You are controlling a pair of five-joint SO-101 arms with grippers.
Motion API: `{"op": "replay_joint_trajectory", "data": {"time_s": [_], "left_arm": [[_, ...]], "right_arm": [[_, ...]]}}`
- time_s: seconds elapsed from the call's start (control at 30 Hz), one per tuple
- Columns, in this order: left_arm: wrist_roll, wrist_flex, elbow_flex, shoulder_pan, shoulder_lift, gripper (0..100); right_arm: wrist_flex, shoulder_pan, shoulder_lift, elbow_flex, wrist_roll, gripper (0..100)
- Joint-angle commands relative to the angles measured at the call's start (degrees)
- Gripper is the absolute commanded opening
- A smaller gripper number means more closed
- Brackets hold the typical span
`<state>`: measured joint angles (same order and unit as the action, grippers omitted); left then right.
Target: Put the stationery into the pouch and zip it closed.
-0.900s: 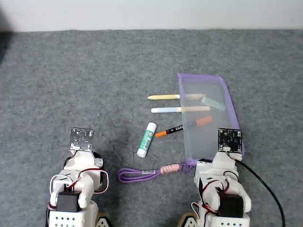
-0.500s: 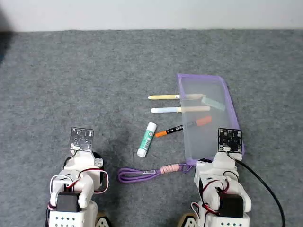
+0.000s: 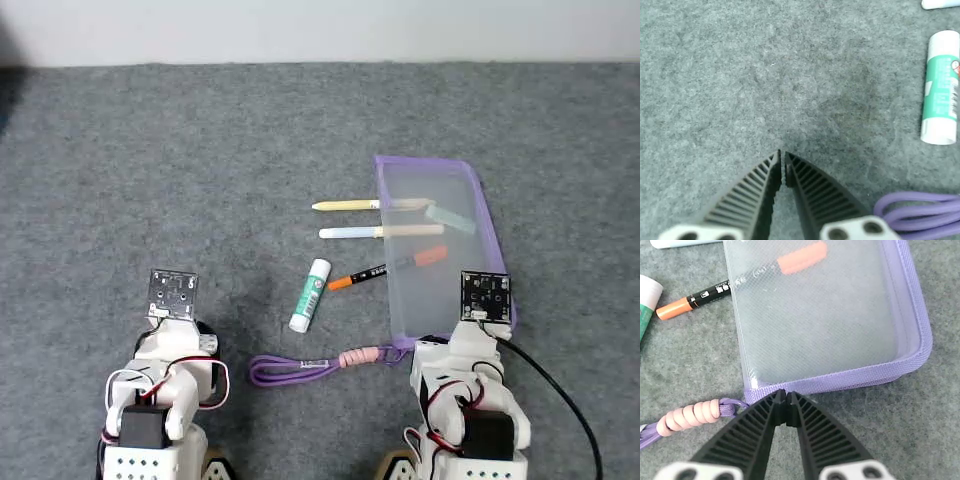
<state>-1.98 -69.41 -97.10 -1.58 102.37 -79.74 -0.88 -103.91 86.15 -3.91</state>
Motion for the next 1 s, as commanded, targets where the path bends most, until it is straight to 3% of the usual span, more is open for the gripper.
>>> {"op": "replay_joint_trajectory", "data": {"time_s": [0.0,0.97], "left_arm": [[0.18,-0.26,0.57,-0.26,0.44,2],[0.18,-0.26,0.57,-0.26,0.44,2]], "right_arm": [[0.75,-0.22,0.04,-0.18,-0.35,0.9],[0.57,2.07,0.04,-0.35,-0.18,1.1]]}}
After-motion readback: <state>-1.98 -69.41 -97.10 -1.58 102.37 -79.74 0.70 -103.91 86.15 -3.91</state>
